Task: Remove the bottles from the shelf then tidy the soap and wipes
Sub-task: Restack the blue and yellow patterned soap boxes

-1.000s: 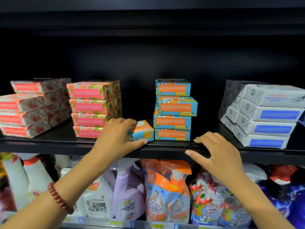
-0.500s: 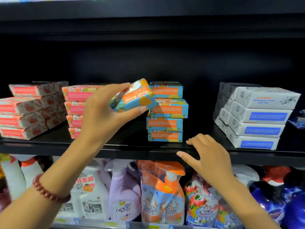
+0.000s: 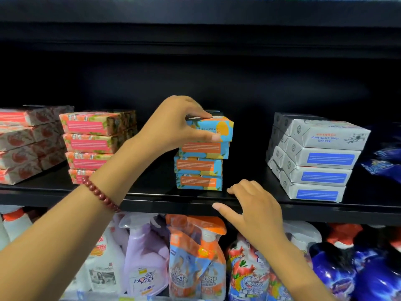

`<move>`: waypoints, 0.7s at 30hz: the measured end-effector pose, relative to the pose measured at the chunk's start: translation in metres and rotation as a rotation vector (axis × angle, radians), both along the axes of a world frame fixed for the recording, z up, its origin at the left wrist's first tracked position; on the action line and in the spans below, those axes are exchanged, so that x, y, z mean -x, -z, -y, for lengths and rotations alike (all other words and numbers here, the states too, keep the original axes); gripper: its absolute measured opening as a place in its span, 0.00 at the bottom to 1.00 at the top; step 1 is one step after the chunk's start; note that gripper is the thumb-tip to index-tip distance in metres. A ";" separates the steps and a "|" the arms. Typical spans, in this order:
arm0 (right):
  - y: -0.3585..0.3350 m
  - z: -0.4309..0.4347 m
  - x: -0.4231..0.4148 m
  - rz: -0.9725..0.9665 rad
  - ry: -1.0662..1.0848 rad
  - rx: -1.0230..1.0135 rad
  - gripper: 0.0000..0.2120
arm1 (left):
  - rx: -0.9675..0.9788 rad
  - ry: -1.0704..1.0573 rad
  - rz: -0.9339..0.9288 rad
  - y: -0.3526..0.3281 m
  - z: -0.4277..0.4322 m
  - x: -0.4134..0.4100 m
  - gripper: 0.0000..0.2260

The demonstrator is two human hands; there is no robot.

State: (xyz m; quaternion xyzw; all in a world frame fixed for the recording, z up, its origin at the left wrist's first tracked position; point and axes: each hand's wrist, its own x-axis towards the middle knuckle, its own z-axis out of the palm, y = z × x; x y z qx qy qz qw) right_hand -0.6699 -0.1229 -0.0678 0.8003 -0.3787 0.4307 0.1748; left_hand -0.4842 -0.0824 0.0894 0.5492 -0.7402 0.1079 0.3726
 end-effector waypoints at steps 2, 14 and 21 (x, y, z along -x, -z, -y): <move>0.000 -0.001 0.000 0.001 -0.006 0.003 0.25 | 0.032 -0.006 -0.001 0.003 0.001 0.000 0.22; -0.003 -0.006 0.005 -0.029 -0.060 -0.137 0.25 | 0.500 -0.002 0.023 0.051 -0.012 0.016 0.14; -0.028 -0.042 0.066 0.500 -0.003 -0.061 0.10 | 0.442 0.262 -0.029 0.110 -0.014 0.061 0.09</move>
